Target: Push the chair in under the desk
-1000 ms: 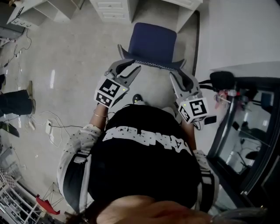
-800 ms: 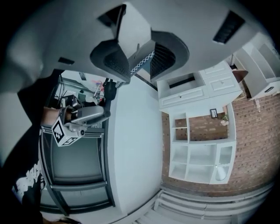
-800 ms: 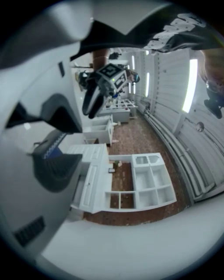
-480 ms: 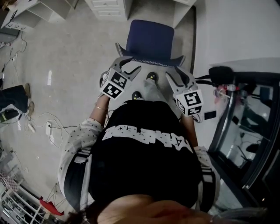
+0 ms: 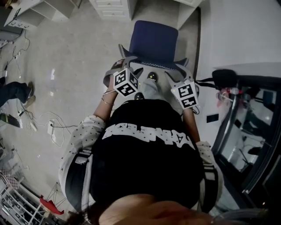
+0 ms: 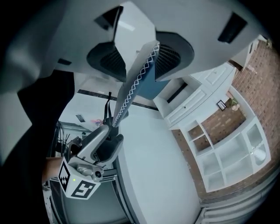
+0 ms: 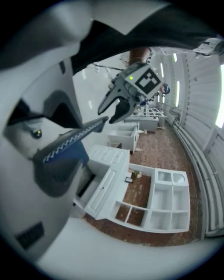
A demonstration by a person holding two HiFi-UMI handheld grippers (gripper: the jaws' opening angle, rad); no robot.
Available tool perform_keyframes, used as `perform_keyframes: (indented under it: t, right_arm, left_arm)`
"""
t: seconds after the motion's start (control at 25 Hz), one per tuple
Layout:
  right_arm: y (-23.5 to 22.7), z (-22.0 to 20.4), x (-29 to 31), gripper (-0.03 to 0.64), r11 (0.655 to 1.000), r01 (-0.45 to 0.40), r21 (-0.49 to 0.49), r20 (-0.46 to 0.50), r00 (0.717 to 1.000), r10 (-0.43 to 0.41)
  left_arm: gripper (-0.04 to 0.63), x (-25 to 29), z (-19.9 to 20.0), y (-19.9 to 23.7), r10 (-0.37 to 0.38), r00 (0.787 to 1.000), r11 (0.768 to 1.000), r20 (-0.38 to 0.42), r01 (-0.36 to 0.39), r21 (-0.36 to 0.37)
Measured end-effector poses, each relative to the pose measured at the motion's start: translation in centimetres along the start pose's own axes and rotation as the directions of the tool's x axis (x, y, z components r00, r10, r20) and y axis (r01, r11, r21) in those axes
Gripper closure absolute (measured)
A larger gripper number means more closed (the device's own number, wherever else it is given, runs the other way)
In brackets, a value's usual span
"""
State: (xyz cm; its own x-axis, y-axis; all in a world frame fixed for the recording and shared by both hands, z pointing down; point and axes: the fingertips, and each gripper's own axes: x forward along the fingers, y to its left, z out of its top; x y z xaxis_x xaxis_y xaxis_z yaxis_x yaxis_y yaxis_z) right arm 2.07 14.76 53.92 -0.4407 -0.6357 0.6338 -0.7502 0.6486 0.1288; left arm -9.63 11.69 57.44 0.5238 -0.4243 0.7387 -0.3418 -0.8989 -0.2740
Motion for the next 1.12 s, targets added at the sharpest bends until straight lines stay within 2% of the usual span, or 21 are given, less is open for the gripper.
perform_keyframes:
  t: [0.2, 0.36, 0.4, 0.56, 0.68, 1.0, 1.12]
  right_arm:
    - [-0.5, -2.1, 1.7, 0.4, 0.999, -0.013, -0.049, -0.071, 0.997, 0.01]
    - [-0.9, -3.6, 2.8, 0.4, 0.992, -0.028, -0.12, -0.141, 0.99, 0.011]
    - [-0.9, -3.8, 3.1, 0.4, 0.992, -0.034, -0.125, -0.15, 0.989, 0.015]
    - [-1.3, -4.4, 4.0, 0.408, 0.994, -0.037, -0.105, -0.165, 0.986, 0.019]
    - [-1.4, -4.2, 4.2, 0.439, 0.991, -0.051, -0.121, -0.181, 0.983, 0.028]
    - [-2.1, -4.0, 4.8, 0.448, 0.986, -0.037, -0.162, -0.179, 0.984, 0.008]
    - [-2.5, -3.8, 5.3, 0.451, 0.986, -0.056, -0.159, -0.192, 0.981, 0.025]
  left_arm:
    - [0.362, 1.8, -0.7, -0.3, -0.003, 0.999, 0.999, -0.044, 0.004, 0.036]
    - [0.364, 2.5, -0.8, 0.0, -0.005, 0.998, 1.0, -0.06, 0.006, 0.029]
    - [0.393, 2.6, -0.8, 0.1, -0.004, 0.998, 0.999, -0.06, 0.006, 0.034]
    - [0.433, 2.8, -0.7, 0.2, -0.035, 0.997, 0.997, -0.065, 0.039, 0.065]
    - [0.439, 2.7, -0.7, 0.2, -0.042, 0.997, 0.996, -0.071, 0.047, 0.075]
    - [0.445, 3.2, -0.4, 0.9, -0.031, 0.997, 0.995, -0.065, 0.037, 0.093]
    - [0.448, 3.6, -0.4, 1.5, -0.029, 0.996, 0.994, -0.081, 0.037, 0.101]
